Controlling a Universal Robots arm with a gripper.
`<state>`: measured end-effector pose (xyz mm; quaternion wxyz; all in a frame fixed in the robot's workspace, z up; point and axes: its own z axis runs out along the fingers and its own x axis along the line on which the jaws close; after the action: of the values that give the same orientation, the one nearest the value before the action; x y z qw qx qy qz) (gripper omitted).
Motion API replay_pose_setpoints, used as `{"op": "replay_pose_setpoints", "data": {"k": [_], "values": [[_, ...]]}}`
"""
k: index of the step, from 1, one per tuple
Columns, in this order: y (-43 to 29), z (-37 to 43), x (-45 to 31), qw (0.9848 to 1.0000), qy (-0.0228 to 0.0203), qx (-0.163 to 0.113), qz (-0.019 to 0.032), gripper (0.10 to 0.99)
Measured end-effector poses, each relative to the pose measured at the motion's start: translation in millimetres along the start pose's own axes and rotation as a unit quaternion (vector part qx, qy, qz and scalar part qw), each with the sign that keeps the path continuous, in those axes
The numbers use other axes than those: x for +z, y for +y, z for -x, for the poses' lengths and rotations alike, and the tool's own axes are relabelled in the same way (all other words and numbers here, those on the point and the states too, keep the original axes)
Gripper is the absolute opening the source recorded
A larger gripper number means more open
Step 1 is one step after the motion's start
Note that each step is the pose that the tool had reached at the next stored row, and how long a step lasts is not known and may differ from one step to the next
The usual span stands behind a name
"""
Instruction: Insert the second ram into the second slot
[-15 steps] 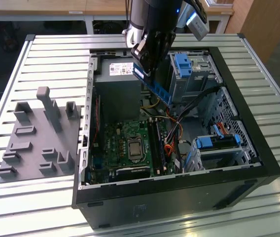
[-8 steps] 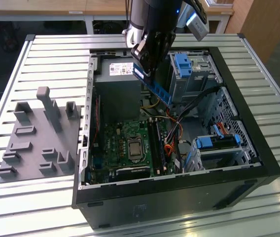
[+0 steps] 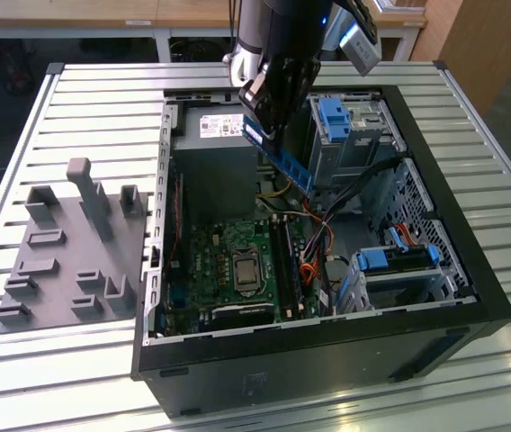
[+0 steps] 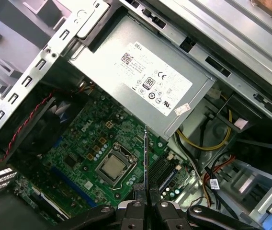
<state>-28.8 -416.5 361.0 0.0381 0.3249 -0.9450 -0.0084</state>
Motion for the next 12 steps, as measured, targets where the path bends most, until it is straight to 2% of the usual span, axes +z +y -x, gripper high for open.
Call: {"op": "replay_pose_setpoints", "data": {"k": [12], "values": [[0.0, 0.0, 0.4, 0.9999, -0.0005, 0.012, 0.0008, 0.137]]}}
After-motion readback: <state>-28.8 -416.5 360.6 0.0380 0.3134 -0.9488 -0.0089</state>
